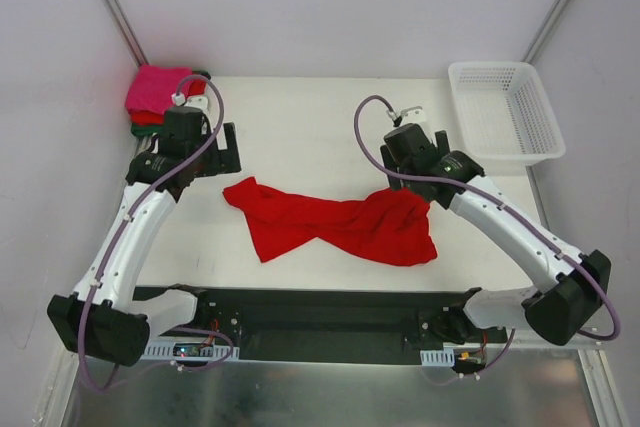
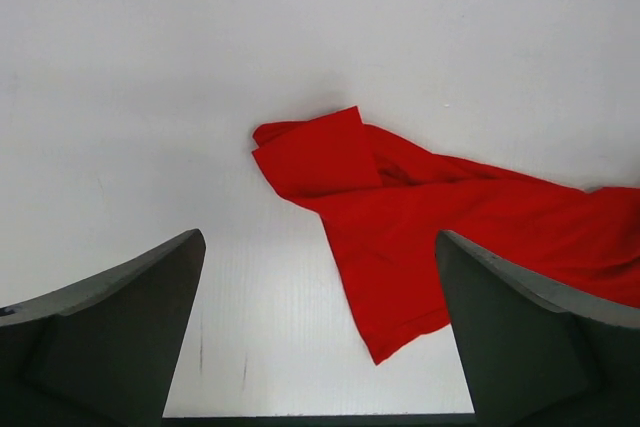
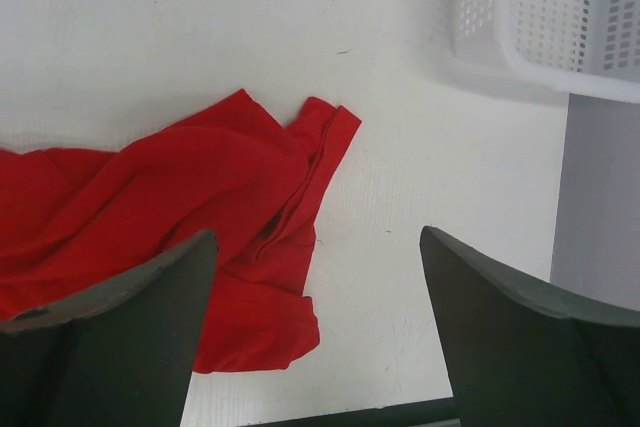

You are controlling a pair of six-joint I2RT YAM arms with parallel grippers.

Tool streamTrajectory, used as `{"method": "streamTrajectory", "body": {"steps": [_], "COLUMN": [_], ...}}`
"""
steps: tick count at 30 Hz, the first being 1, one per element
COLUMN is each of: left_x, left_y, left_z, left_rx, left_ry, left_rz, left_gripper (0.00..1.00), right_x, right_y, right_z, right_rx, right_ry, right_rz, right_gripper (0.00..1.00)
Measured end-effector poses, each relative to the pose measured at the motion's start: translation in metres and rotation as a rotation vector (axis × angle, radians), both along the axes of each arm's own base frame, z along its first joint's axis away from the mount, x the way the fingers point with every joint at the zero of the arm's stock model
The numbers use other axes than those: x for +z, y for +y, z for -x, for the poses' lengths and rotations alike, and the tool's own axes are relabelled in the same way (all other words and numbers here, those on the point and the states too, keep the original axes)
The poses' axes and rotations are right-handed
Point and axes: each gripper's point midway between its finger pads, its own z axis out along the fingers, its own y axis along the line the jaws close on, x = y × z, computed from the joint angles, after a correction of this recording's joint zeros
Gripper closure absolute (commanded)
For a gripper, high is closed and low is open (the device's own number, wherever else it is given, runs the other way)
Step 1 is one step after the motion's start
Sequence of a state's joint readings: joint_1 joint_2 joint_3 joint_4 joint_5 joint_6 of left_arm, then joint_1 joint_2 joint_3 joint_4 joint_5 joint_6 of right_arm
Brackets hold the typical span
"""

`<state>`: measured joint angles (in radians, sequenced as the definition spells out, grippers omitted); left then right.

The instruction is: Fold and stack the t-shirts

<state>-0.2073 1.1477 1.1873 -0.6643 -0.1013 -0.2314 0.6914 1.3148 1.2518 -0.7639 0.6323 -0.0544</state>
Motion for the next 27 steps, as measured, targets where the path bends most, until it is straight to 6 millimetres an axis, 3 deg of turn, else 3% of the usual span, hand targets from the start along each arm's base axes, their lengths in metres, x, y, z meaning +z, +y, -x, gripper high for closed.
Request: {"method": "streamTrajectory", "body": {"steps": [3, 6, 13, 17, 22, 27], "left_x": [0.004, -0.008, -0.049, -0.045, -0.038, -0.041], "left_y": [-0.008, -0.019, -0.035, -0.04, -0.044, -0.046], "left_z": [0.011, 0.025, 0.054, 0.056, 0.054, 0.055], "left_rx": [-0.034, -0.075, -0.115, -0.127, -0.139, -0.14], "left_ry": [-0.032, -0.026, 0.058, 0.038, 0.012, 0.019], "left_rz": [0.053, 0.116, 0.219, 0.253, 0.273, 0.286], "left_gripper": [0.05, 0.05, 0.05, 0.05, 0.06, 0.06], "right_x": [0.012, 0.013, -0.029, -0.048, -0.055, -0.067], "right_y": [-0.005, -0.008, -0.028, -0.05, -0.069, -0.076], "right_z": [0.003, 0.006, 0.009, 0.001, -0.014, -0.027], "right_rx": [-0.011, -0.024, -0.118, -0.223, -0.321, -0.398], "right_ry": [-0.038, -0.052, 0.038, 0.09, 0.107, 0.133], "right_rz": [-0.023, -0.036, -0.054, -0.16, -0.312, -0.474], "right_gripper": [0.14, 0.13, 0.13, 0.14, 0.19, 0.36]}}
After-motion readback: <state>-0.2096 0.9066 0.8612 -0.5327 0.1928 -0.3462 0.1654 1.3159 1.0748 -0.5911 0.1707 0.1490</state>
